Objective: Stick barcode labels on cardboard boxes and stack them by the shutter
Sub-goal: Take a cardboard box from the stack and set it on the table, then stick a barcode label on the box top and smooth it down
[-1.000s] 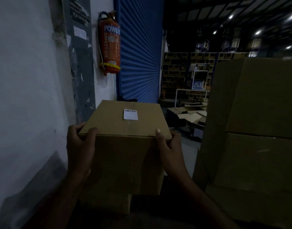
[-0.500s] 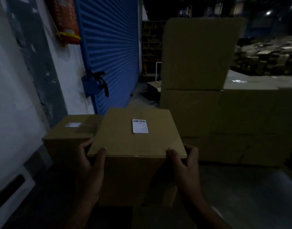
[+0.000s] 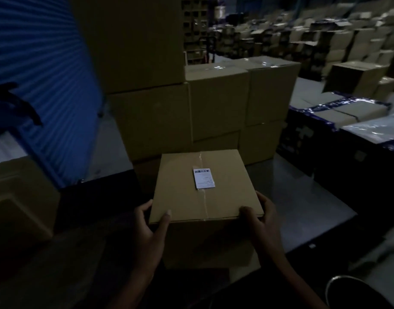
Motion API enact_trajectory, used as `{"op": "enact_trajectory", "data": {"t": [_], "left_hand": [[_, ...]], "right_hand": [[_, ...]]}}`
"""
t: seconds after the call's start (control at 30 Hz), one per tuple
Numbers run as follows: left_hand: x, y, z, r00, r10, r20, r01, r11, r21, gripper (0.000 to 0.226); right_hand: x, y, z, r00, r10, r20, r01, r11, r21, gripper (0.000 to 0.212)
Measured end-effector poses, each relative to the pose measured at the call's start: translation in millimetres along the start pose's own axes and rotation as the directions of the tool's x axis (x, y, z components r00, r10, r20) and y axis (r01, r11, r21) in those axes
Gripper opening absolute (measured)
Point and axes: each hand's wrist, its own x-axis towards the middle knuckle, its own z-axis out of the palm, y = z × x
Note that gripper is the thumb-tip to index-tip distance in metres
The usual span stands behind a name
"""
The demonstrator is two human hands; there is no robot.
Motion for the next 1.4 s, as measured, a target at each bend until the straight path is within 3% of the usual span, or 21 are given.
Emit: {"op": "enact_trajectory", "data": {"t": [0.13,0.37,0.6,0.8,0.9,0.97,1.07,1.2,1.4], "left_hand": [[7.4,-9.4,46.0,0.993,0.005,0.118,-0.006,1.000,0.003,0.053],[26.5,-30.5,114.0,0.955,-0.016,0.296,0.021,1.000,-0.013,0.048],[48.4,-41.0,167.5,0.922,0.021,0.387,-0.061,0.994,0.091,0.066],[73.4,-42.6,192.9,0.894,-0.045,0.447,-0.024,0.989,0.147,0.085],[93.8,-45.2,205.9,0.912,0.034,0.408,-0.121,0.975,0.189,0.101],[107.4,-41.4,217.5,0.910,0.079,0.407,-0.191,0.951,0.243,0.108],[126.2,-23.9,238.4,0.898,0.134,0.420,-0.290,0.896,0.336,0.109],[148.4,-4.8,274.0,0.865,0.188,0.466,-0.394,0.830,0.396,0.107],[159.8,-13.2,297.5,0.910,0.171,0.378,-0.366,0.761,0.536,0.100]], "right_hand": [[19.2,16.0,-33.2,0.995,-0.006,-0.099,0.000,0.999,-0.053,0.069],[53.1,42.3,-79.3,0.981,0.019,-0.192,-0.040,0.994,-0.104,0.050],[98.7,66.2,-104.8,0.961,0.041,-0.275,-0.107,0.967,-0.230,0.045],[130.8,63.2,-110.5,0.942,-0.031,-0.335,-0.125,0.893,-0.432,0.042],[146.5,56.5,-107.3,0.924,-0.288,-0.252,0.006,0.670,-0.743,0.033],[159.9,50.2,-100.3,0.931,-0.337,-0.139,0.107,0.615,-0.781,0.027],[182.8,47.3,-83.9,0.964,-0.262,0.043,0.202,0.621,-0.757,0.029],[203.0,47.7,-66.7,0.962,-0.238,0.132,0.255,0.617,-0.744,0.041],[221.2,51.6,-71.1,0.956,-0.228,0.184,0.291,0.683,-0.670,0.013]]}}
